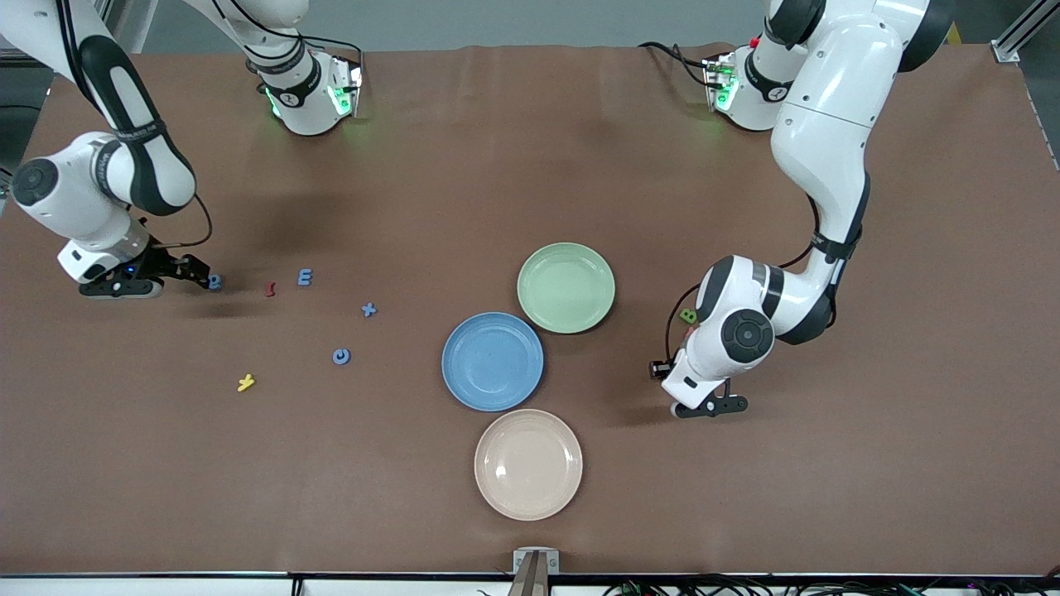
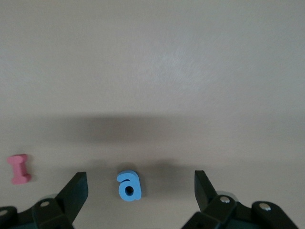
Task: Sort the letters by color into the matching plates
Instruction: 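Grasp green u with the left gripper while the right gripper grasps blue a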
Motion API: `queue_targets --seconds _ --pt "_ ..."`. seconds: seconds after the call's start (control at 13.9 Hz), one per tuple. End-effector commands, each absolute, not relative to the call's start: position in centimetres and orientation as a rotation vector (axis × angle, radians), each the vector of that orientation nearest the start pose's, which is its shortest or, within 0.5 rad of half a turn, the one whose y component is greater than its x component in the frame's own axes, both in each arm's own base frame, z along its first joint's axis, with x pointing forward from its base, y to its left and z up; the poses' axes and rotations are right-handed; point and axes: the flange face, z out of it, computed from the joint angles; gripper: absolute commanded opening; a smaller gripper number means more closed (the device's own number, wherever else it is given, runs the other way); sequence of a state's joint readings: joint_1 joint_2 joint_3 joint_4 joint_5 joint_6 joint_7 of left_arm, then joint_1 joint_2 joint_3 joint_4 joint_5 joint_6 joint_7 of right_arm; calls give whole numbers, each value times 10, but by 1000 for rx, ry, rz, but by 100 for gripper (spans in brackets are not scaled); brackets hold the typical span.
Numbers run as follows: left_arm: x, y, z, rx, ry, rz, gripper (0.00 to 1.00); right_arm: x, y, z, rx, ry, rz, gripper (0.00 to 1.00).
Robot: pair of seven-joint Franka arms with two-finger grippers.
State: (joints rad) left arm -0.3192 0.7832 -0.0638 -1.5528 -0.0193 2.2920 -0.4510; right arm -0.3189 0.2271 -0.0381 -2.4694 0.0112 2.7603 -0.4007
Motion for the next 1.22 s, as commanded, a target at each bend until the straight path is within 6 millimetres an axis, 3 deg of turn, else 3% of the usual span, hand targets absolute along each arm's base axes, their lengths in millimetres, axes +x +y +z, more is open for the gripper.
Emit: queue_targets --seconds 0.0,0.22,0.43,0.94,1.15 --pt "653 -258 183 -3158 -149 69 61 446 -167 196 -3169 -111 -109 93" --pt "654 -257 184 -3154 -143 63 60 440 -163 177 -3154 -113 -43 90" --pt "653 -258 183 -3155 -142 66 60 438 -163 173 -3148 -118 -18 89" --pt "654 -259 175 -3145 -178 56 60 437 -162 170 -3144 -127 -3 68" --pt "654 -259 175 -3144 -193 56 49 436 -162 167 -3141 -127 9 67"
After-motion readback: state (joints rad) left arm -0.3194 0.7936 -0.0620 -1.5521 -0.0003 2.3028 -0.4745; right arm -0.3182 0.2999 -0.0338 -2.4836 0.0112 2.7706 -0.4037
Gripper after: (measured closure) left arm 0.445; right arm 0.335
